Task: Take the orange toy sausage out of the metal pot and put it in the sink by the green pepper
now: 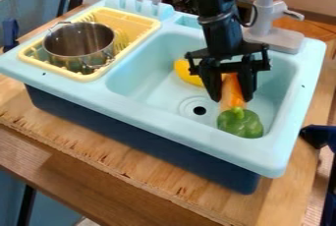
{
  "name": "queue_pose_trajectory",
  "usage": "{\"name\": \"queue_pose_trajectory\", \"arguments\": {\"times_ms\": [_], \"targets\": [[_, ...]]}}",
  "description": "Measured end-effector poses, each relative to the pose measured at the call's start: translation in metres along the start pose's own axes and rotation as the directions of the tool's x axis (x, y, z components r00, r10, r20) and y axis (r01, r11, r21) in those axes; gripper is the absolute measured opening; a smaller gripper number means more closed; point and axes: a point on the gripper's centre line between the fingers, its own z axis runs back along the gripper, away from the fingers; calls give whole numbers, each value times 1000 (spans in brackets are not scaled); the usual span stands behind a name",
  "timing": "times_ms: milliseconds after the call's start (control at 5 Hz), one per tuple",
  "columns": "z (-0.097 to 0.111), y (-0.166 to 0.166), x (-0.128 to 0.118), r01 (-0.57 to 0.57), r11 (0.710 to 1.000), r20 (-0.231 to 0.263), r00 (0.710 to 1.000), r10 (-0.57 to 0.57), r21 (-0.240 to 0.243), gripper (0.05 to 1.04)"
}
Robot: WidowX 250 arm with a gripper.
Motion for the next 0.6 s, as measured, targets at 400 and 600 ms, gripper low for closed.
{"name": "queue_pose_trajectory", "arguments": {"times_ms": [400, 600], "targets": [[-22, -16, 13, 49, 999, -69, 996, -50, -10, 604], [-25, -24, 14, 71, 997, -77, 994, -72, -15, 670]]}}
